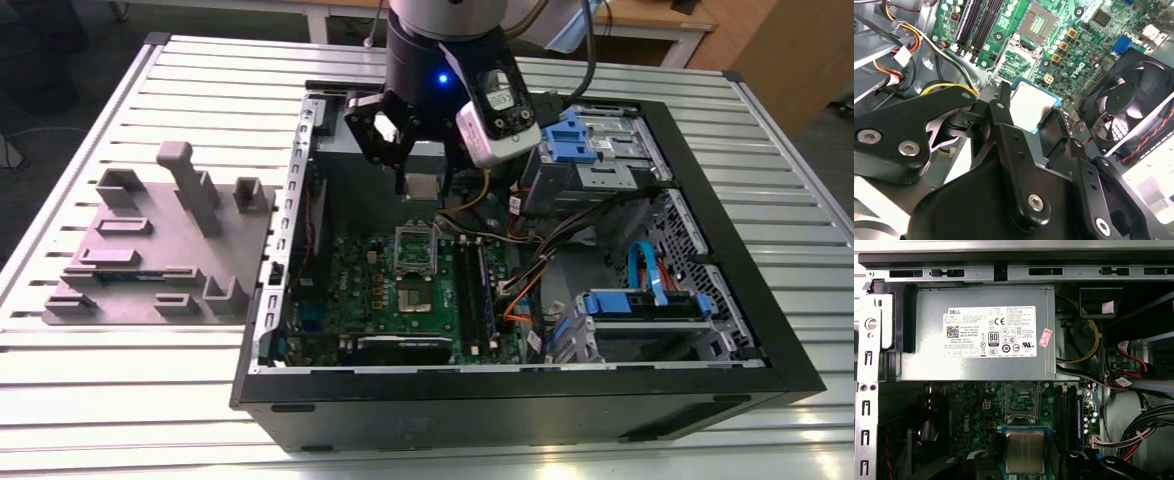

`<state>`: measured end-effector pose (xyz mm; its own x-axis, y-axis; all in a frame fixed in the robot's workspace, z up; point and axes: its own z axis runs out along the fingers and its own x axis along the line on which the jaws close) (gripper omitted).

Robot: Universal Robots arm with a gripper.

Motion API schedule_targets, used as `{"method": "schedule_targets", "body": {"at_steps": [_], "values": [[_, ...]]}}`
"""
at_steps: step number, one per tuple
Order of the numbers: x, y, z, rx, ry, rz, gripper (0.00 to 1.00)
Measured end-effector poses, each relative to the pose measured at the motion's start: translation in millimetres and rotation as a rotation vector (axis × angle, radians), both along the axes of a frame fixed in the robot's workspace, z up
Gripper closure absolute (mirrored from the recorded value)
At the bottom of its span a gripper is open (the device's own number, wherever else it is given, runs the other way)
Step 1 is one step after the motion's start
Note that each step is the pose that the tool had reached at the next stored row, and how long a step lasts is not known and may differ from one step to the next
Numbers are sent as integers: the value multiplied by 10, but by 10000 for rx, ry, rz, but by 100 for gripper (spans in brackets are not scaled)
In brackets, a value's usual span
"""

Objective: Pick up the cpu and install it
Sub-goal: 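Place the cpu into insertion slot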

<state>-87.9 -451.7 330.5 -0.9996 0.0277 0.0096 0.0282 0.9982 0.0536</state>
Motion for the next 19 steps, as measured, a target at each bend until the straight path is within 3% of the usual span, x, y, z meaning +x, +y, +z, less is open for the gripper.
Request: {"method": "schedule_targets", "body": {"at_steps": [6, 14, 19], "values": [[0, -54, -20, -1, 0, -1, 53], [6, -64, -118, -3, 0, -1, 53], [6, -119, -148, -1, -1, -1, 53]]}}
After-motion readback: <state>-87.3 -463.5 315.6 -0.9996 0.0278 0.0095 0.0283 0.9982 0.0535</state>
